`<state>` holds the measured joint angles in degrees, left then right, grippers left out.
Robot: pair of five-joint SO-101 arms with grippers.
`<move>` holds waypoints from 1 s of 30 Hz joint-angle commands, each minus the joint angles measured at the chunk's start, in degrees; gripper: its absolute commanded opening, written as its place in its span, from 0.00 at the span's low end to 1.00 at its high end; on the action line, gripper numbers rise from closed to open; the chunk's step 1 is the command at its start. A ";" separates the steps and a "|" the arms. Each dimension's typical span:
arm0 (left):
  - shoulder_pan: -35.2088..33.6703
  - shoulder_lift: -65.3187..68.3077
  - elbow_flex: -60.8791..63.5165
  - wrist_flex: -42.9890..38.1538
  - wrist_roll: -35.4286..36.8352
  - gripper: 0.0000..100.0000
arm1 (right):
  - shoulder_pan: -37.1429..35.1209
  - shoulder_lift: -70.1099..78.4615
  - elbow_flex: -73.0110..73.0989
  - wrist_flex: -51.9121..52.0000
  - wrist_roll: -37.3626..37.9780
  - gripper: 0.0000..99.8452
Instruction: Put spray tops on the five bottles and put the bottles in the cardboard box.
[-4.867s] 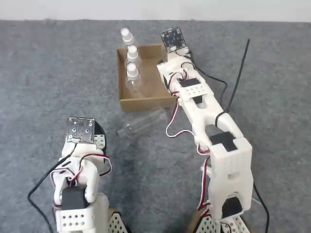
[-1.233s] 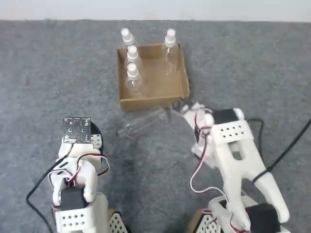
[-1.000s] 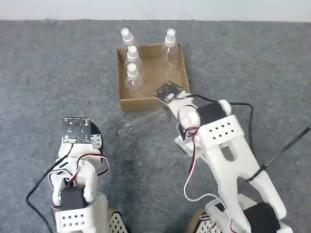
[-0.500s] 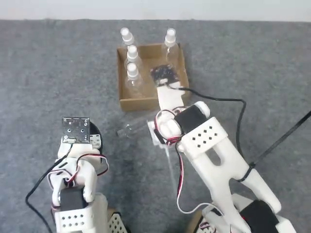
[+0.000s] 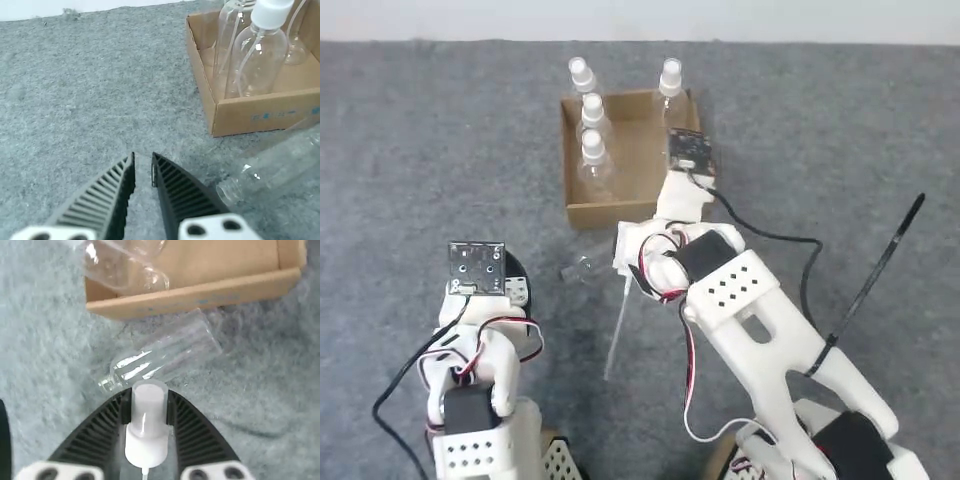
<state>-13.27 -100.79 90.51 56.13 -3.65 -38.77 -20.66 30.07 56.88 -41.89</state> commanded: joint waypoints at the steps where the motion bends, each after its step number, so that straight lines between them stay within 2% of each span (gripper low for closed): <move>1: 0.00 -1.05 -0.48 -2.11 -0.26 0.05 | -0.31 -0.75 -0.53 -1.19 -5.27 0.01; 10: -0.09 -1.05 -0.48 -2.11 -0.26 0.05 | -0.22 -0.75 3.25 -1.01 -16.26 0.01; 17: 0.00 -1.05 -0.48 -2.11 -0.26 0.05 | -0.22 -0.92 3.87 -1.10 -16.88 0.01; 21: 0.00 -1.05 -0.48 -2.11 -0.26 0.05 | -0.57 -0.92 3.96 -0.57 -16.79 0.12; 23: 0.00 -1.05 -0.48 -2.11 -0.26 0.05 | -1.10 -1.10 4.04 0.31 -15.56 0.20; 26: 0.09 -1.05 -0.48 -2.11 -0.26 0.05 | -1.54 -1.45 3.87 1.63 -9.93 0.27; 30: -0.18 -1.05 -0.48 -2.11 -0.26 0.05 | -1.36 -1.45 3.69 2.77 -3.52 0.29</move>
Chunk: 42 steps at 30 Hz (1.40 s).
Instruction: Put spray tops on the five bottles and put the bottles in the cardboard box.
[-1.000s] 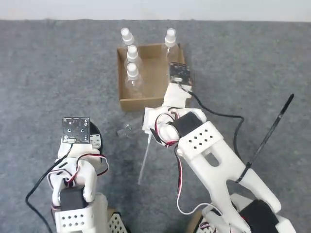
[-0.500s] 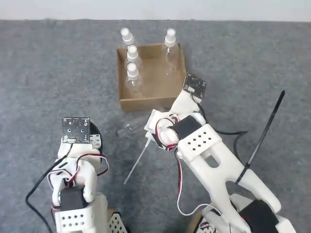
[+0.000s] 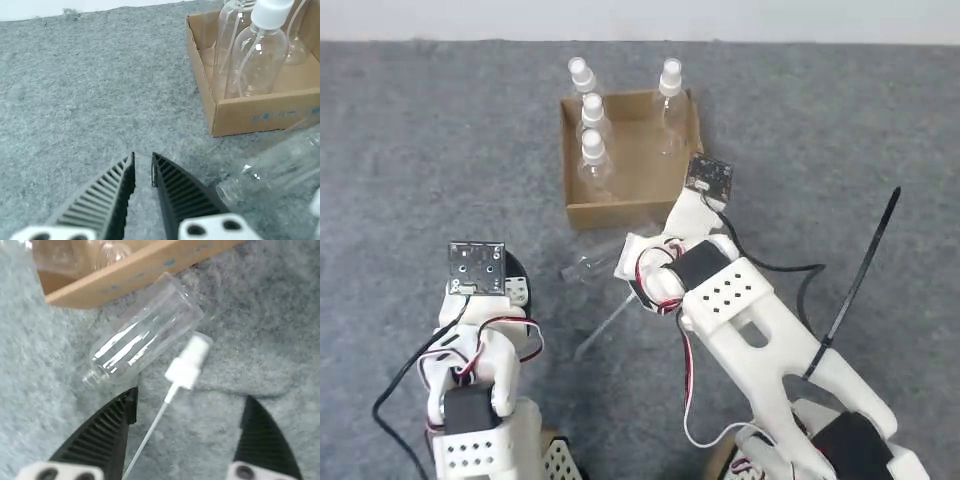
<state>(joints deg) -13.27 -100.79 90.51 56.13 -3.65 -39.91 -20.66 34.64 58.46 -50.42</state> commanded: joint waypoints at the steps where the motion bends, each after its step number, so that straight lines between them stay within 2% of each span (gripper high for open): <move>1: -0.26 -1.05 -0.48 -2.11 -0.26 0.05 | -0.13 -1.45 -0.88 1.63 7.30 0.29; 5: -0.35 -1.05 -0.57 -2.11 -0.26 0.05 | -0.40 -1.45 -0.97 3.91 17.32 0.28; 8: -0.44 -1.05 -0.66 -2.11 -0.26 0.05 | -0.31 -1.45 -0.97 3.91 21.45 0.23; 14: -6.33 -1.05 -1.01 -4.66 0.26 0.06 | -0.48 -1.45 -0.97 3.38 31.65 0.14; 20: -8.53 -1.05 -1.27 -4.92 0.35 0.06 | -0.48 -1.45 -0.97 3.91 41.49 0.14; 27: -10.64 -1.05 -1.98 -4.92 0.79 0.06 | -0.48 -1.45 -0.97 3.30 63.30 0.14; 35: -10.73 -1.05 -2.07 -4.92 2.29 0.06 | -4.00 -0.75 -3.08 2.51 79.03 0.15; 42: -11.96 -1.05 -2.15 -5.89 2.29 0.06 | -5.41 4.79 -8.70 2.24 86.86 0.28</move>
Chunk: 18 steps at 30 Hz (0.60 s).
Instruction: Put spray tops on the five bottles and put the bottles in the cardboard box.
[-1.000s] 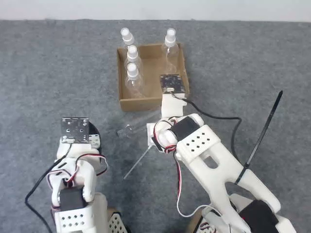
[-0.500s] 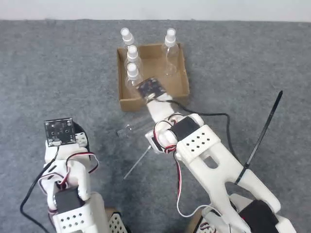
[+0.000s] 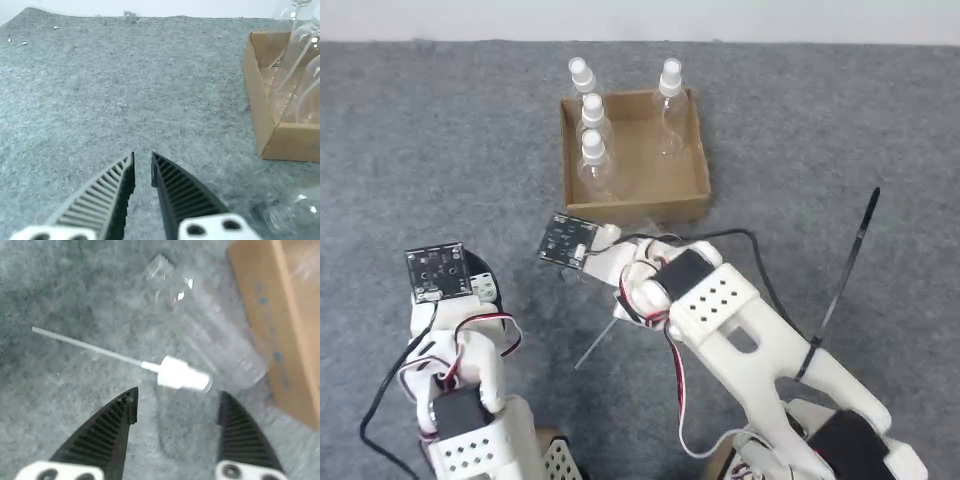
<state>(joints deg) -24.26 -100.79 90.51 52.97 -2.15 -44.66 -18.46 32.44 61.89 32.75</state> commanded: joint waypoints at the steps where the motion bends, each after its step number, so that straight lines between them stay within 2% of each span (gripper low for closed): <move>1: -1.41 -1.05 -2.07 -2.99 0.79 0.06 | -0.75 4.62 -8.18 -0.92 5.10 0.29; 10: -2.20 -1.05 -2.07 -3.25 0.88 0.06 | -1.01 22.20 -22.68 -0.75 13.98 0.30; 18: -2.20 -1.05 -2.07 -3.25 0.88 0.06 | -1.98 32.31 -31.65 -0.75 14.86 0.30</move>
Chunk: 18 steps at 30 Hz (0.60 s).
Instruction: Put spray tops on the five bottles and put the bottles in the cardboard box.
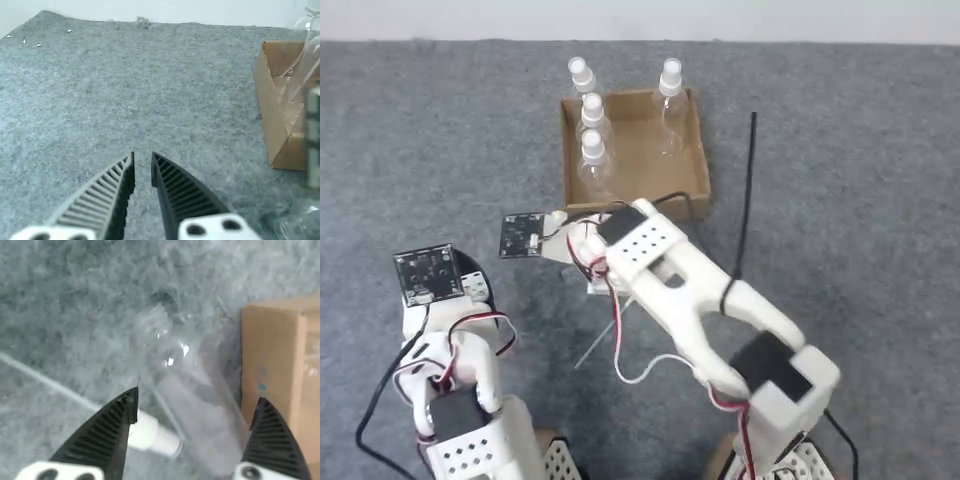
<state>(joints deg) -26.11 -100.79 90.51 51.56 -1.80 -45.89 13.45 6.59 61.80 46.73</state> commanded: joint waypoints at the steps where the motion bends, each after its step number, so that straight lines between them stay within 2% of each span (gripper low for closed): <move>1: -0.35 -1.05 -2.07 -1.85 0.53 0.06 | -0.75 1.45 -6.59 -0.66 0.88 0.30; 5: -0.35 -1.05 -2.07 -1.85 0.53 0.06 | -0.84 5.23 -8.18 -0.66 2.99 0.30; 11: -0.26 -1.05 -2.07 -1.85 0.53 0.06 | -0.92 7.16 -8.35 -1.01 3.69 0.17; 18: -0.26 -1.05 -2.07 -1.93 0.53 0.06 | -0.66 5.76 -8.44 -0.66 3.60 0.16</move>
<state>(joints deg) -26.11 -100.79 90.51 51.56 -1.80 -46.07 21.98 1.93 61.71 49.63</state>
